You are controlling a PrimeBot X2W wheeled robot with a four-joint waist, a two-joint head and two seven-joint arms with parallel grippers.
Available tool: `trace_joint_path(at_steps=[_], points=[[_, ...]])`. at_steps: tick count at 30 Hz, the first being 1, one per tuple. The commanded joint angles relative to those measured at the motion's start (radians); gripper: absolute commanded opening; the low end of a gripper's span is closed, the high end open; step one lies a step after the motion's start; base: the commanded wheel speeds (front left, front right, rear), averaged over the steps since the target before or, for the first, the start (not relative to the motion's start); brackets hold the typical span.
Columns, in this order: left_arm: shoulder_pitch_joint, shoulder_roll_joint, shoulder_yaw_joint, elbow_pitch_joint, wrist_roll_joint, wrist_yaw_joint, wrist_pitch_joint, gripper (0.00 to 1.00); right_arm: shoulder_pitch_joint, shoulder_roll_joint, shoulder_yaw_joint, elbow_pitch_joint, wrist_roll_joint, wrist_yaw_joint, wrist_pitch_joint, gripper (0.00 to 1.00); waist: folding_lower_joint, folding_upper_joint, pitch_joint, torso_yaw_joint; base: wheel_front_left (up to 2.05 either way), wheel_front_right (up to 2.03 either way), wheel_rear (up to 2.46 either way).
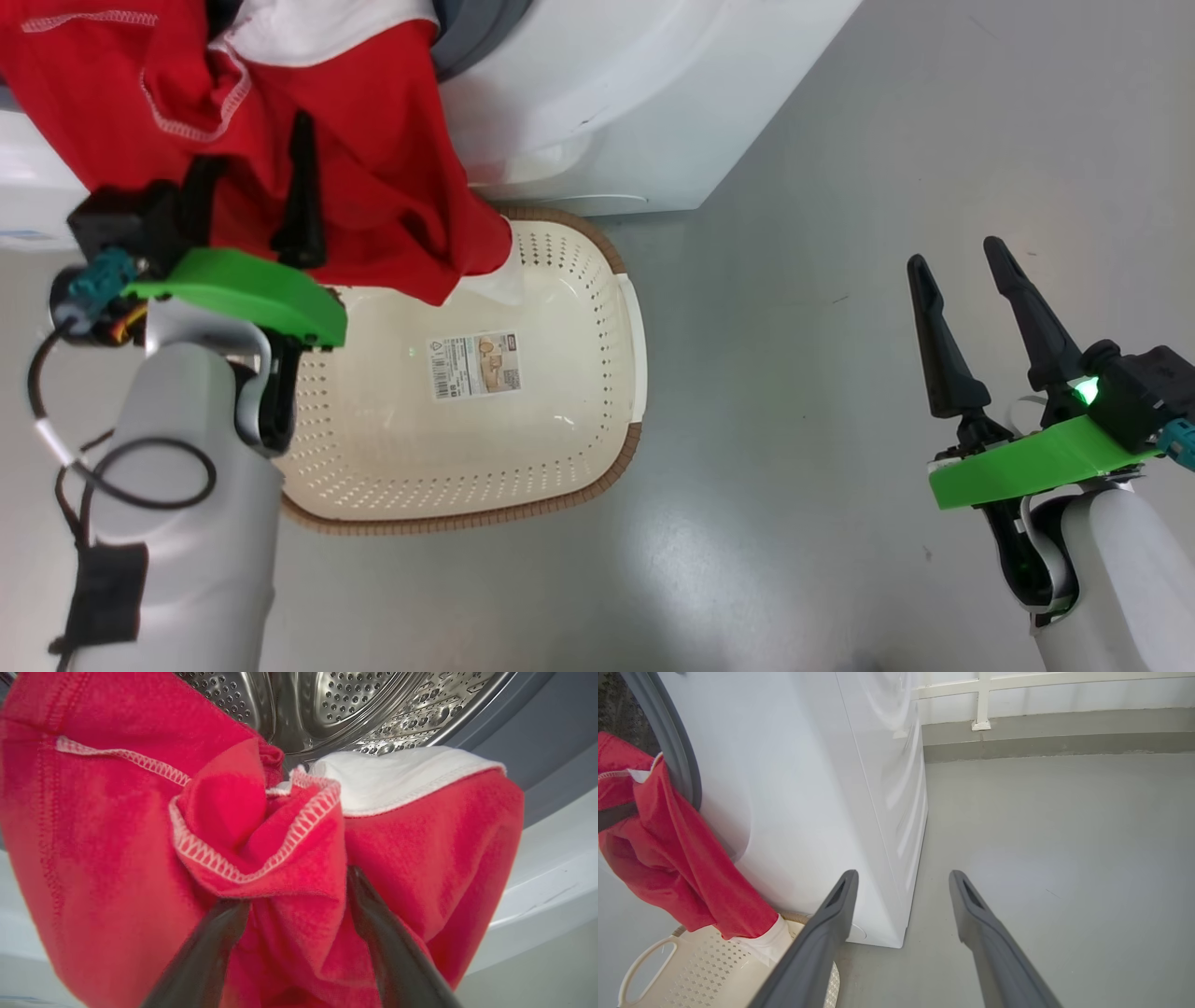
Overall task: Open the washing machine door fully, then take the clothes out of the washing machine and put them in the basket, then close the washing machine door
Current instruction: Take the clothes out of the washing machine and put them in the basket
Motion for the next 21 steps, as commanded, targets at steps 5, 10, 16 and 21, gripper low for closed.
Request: trace_joint_path(at_steps=[5, 10, 16, 21], points=[[-0.047, 0.051, 0.000, 0.037, -0.001, -0.005, -0.005, 0.40, 0.000, 0.002, 0.027, -0.020, -0.003, 0.006, -0.006, 1.00, 0.0000, 0.0000, 0.000, -0.007, 0.00, 0.00, 0.00], [-0.053, 0.056, -0.010, 0.053, -0.007, -0.005, -0.005, 0.00, 0.001, 0.004, 0.027, -0.020, -0.003, 0.006, -0.006, 1.00, 0.0000, 0.0000, -0.002, -0.009, 0.00, 0.00, 0.00], [-0.011, 0.050, -0.022, 0.023, -0.022, -0.005, -0.005, 0.00, 0.005, 0.005, 0.019, -0.021, -0.002, 0.006, -0.006, 1.00, 0.0000, 0.0000, -0.002, -0.004, 0.00, 0.00, 0.00], [0.055, 0.038, -0.035, -0.024, -0.032, -0.005, -0.005, 0.00, 0.006, 0.006, 0.019, -0.022, -0.004, 0.006, -0.006, 1.00, 0.0000, 0.0000, -0.005, 0.003, 0.00, 0.00, 0.00]])
